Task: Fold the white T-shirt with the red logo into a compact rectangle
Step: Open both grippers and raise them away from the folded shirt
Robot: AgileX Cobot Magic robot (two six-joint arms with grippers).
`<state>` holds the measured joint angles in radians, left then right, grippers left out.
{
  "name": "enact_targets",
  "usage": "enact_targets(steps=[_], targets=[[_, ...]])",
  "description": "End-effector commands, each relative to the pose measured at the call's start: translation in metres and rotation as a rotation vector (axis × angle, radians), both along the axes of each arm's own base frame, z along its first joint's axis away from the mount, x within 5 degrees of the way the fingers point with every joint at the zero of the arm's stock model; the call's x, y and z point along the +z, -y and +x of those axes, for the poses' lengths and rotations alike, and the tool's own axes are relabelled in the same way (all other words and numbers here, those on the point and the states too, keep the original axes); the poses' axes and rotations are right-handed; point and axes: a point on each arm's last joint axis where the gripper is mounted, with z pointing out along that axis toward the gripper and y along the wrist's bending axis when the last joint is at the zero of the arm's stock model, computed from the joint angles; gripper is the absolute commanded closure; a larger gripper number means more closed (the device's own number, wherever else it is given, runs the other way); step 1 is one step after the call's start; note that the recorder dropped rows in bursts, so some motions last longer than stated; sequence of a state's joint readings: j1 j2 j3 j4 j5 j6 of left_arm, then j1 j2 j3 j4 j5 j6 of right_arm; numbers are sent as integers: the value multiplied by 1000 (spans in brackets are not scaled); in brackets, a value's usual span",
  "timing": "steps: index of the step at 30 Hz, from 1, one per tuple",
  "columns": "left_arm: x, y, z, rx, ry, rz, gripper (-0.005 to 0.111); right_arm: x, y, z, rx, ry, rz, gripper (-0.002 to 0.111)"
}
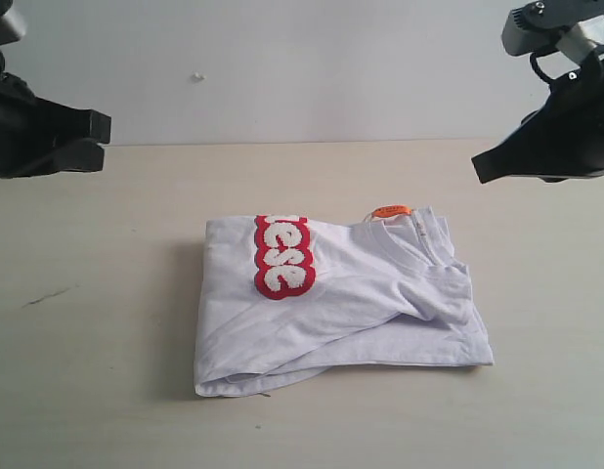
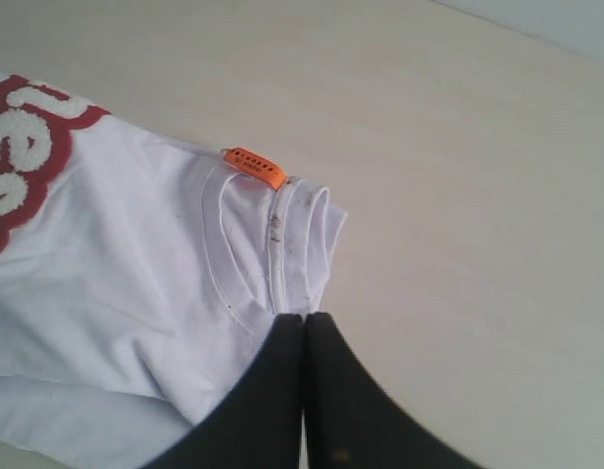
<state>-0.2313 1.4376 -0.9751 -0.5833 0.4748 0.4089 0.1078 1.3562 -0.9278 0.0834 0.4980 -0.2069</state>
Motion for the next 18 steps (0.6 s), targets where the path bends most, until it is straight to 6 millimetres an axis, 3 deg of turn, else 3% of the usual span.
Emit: enact_targets(steps=[1, 9, 18], targets=[[1, -8, -17, 77, 59, -31, 107, 2, 3, -13, -29, 48, 16, 108], [2, -24, -52, 165, 187, -42, 107, 5, 7, -44, -46, 150, 37, 108], [-18, -43, -96, 247, 280, -30, 107, 4, 12, -85, -66, 270, 70, 108]])
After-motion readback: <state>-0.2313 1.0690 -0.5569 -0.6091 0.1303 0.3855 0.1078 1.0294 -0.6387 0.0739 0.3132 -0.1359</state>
